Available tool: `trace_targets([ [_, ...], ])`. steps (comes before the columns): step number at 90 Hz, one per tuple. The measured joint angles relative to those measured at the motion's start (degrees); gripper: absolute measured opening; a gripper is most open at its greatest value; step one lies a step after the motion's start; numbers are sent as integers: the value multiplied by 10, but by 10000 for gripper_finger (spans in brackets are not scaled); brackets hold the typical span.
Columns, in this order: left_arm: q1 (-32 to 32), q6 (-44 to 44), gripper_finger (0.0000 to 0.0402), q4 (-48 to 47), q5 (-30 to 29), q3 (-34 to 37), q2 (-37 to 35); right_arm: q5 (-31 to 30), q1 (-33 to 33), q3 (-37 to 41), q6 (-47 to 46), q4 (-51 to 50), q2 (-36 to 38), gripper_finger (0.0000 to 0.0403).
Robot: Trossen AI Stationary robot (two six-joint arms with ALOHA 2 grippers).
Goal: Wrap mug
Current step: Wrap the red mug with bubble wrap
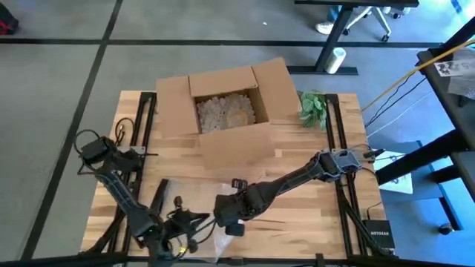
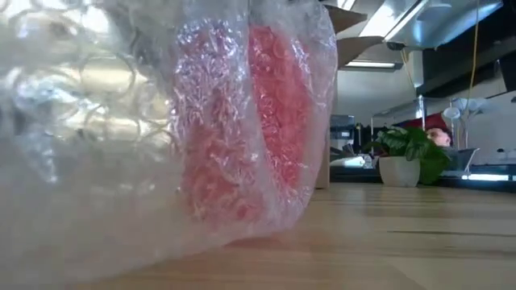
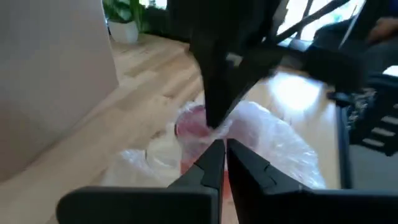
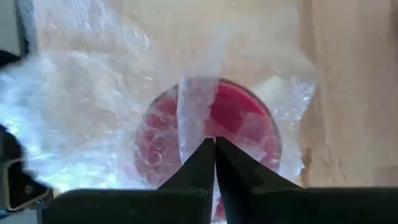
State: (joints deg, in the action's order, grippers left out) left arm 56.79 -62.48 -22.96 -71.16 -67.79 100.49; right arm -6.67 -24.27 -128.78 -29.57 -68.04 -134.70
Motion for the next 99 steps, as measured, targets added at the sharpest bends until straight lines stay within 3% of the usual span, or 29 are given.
trace_targets([
  [26, 57, -177, 0, -113, 8, 0, 3, 76, 19, -1, 15, 14, -61, 0],
  [34, 70, -243, 0, -162, 36, 1, 4, 82, 19, -2, 18, 18, -65, 0],
  [56, 92, -406, 0, -172, 75, 54, 44, 93, 16, -1, 32, -11, -66, 0],
  [77, 92, -420, 0, -159, 84, 65, 51, 99, 10, -2, 59, -9, -65, 0],
  [91, 81, -414, 0, -169, 159, 65, 50, 103, 10, -7, 60, -20, -64, 0],
  [99, 79, -408, 0, -170, 163, 65, 50, 103, 10, -8, 59, -57, -64, 0],
])
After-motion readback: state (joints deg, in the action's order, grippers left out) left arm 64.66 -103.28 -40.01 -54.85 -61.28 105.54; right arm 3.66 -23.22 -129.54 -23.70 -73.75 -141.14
